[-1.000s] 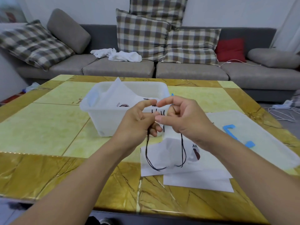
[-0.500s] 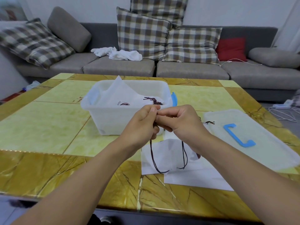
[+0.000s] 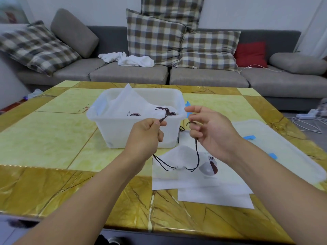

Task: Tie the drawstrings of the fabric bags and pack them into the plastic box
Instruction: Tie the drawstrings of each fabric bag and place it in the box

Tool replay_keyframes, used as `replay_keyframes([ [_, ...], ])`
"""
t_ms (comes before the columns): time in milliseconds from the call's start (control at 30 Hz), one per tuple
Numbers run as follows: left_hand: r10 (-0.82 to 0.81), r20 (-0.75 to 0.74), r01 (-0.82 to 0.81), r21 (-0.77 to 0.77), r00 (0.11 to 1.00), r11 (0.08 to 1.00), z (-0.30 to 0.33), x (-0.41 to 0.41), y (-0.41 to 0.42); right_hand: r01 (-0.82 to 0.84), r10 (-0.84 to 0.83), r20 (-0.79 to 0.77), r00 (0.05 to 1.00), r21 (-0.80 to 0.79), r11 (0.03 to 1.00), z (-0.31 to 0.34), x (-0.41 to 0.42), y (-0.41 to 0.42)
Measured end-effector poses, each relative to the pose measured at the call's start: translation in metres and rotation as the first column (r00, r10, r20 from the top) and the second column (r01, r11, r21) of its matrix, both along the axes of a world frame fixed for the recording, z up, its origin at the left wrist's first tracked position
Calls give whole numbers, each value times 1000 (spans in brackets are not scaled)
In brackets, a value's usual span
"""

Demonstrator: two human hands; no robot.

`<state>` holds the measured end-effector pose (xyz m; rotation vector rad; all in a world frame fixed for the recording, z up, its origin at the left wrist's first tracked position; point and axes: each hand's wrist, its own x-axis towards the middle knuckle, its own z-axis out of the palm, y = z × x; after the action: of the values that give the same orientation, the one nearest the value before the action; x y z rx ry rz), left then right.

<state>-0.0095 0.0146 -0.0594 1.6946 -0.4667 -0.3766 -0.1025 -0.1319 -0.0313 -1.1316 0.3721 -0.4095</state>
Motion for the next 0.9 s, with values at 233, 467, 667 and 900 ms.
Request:
replay_keyframes([
  [233, -226, -83, 221, -70, 970, 973, 9, -11, -3, -83, 176, 207, 962, -391, 917, 5, -3, 16],
  [467, -453, -166, 412, -233, 876, 881, 20, -19, 2, -140, 242, 110, 964, -563, 815, 6, -6, 17],
  [667, -375, -122, 355, -160, 919, 921, 10, -19, -3, -153, 229, 51, 972, -603, 783, 2, -8, 15],
  [900, -251, -142, 206, -271, 958, 940, 11, -15, -9, 79, -145, -14, 989, -785, 614, 2, -5, -9],
])
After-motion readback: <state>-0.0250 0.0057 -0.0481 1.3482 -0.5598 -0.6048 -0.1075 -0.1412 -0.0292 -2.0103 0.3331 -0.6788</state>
